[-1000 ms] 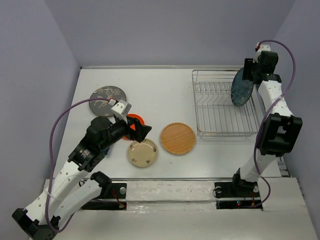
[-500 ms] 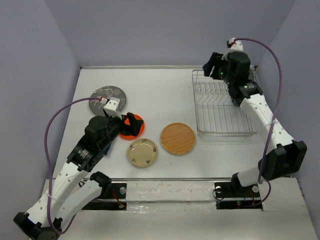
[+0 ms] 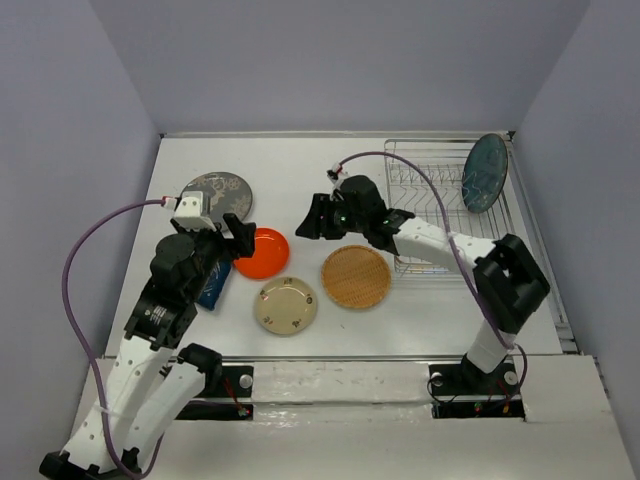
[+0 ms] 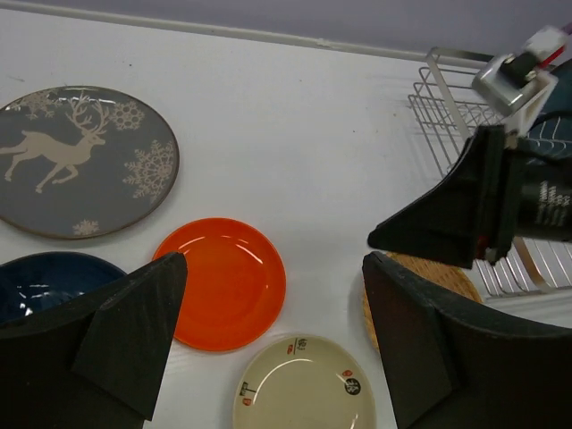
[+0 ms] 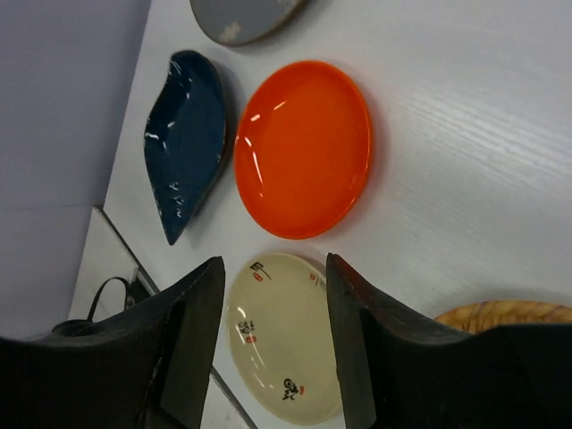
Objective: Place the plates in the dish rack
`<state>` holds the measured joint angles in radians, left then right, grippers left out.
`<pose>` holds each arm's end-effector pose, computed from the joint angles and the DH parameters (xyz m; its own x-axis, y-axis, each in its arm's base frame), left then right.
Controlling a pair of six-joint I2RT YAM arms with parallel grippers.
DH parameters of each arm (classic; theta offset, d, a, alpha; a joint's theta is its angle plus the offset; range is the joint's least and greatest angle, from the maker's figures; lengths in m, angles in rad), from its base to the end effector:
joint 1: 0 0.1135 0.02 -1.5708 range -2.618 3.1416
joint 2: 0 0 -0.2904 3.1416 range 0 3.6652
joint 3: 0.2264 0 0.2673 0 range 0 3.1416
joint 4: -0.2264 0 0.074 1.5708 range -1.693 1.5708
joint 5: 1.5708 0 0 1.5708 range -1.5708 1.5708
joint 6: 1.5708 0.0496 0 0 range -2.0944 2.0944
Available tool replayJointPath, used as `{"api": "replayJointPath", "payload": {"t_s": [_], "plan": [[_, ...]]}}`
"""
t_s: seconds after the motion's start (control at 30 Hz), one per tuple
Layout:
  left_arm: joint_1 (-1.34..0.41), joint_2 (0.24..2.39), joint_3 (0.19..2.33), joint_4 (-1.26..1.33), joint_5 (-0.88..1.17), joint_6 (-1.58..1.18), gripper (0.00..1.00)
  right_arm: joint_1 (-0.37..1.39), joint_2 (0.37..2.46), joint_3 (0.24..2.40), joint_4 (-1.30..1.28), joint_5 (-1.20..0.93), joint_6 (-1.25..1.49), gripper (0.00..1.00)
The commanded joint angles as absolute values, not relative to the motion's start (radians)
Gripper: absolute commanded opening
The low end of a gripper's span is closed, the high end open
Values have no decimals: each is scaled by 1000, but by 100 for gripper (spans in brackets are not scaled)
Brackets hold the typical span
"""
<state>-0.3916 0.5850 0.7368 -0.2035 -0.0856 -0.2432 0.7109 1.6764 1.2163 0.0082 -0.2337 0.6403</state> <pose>0.1399 -0.0532 0.3662 -0.1189 -0.2105 -0.9703 0.2810 0.9302 -0.2362 0.3112 0.2832 0.2870 -0.7389 0.1307 -0.6610 -0.4379 0.6524 0.6186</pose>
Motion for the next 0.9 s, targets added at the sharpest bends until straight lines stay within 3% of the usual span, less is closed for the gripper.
{"api": "replayJointPath", "payload": {"t_s": [0.0,0.33,0.67,0.77,0.87], "plan": [[-353,561,749,-144,-75,-245,90,742,1800,1247,165,-290,764,60],[-345,574,739,-129,-5,-242,93,765,2063,1289,299,-324,899,63],[-350,560,738,-126,49,-242,96,785,2227,1385,353,-365,1005,55],[-359,557,738,-127,48,-244,96,785,2250,1388,367,-361,1042,46],[-367,549,739,-129,44,-241,96,785,2243,1384,367,-318,1058,27]]}}
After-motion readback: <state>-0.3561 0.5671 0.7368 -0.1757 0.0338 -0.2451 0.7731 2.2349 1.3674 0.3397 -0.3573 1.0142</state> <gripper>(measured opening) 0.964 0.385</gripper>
